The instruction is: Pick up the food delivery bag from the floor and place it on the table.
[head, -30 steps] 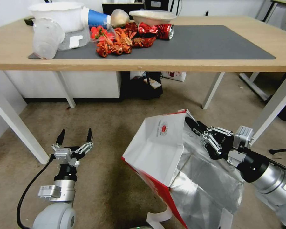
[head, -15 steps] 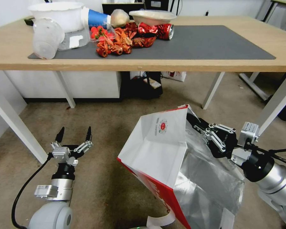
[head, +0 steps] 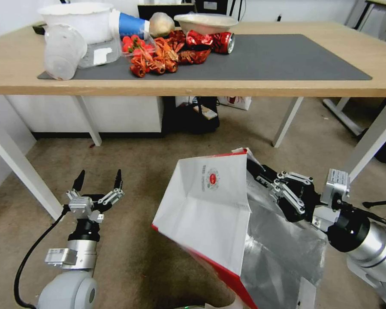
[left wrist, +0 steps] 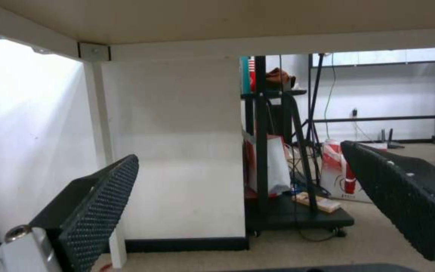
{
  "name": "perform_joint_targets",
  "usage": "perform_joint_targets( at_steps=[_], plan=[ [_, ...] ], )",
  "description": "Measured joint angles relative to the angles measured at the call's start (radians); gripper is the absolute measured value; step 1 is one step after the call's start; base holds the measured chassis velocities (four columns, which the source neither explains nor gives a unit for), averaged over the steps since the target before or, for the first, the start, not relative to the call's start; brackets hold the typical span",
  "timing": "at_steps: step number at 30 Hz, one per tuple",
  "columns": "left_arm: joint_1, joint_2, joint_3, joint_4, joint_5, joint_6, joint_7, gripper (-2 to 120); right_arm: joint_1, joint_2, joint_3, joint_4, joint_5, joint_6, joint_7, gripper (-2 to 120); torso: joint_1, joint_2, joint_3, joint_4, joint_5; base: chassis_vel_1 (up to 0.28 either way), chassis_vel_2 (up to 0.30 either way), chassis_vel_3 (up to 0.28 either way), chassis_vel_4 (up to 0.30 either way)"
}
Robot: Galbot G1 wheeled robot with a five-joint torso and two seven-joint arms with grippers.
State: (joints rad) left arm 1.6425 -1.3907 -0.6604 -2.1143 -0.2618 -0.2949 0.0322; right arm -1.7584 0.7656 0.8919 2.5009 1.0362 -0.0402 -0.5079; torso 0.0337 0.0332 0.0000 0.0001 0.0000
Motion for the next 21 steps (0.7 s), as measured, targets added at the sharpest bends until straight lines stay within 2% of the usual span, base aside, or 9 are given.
perform_joint_targets(
  at_steps=[17,21],
  plan=[
    [0.014,-0.003,-0.005,-0.011,-0.004,-0.023,0.025,100,0.0,0.007,0.001,-0.001,0.021,0.001,-0.038,0,0.001,0.003,0.001,0.0,0.0,0.0,0.0,0.0,0.0],
    [0.021,-0.004,-0.005,-0.01,-0.004,-0.034,0.03,100,0.0,0.01,-0.001,-0.001,0.027,0.004,-0.063,0,0.002,0.021,0.017,-0.0001,0.0,0.0,0.0,0.0,0.0]
  ],
)
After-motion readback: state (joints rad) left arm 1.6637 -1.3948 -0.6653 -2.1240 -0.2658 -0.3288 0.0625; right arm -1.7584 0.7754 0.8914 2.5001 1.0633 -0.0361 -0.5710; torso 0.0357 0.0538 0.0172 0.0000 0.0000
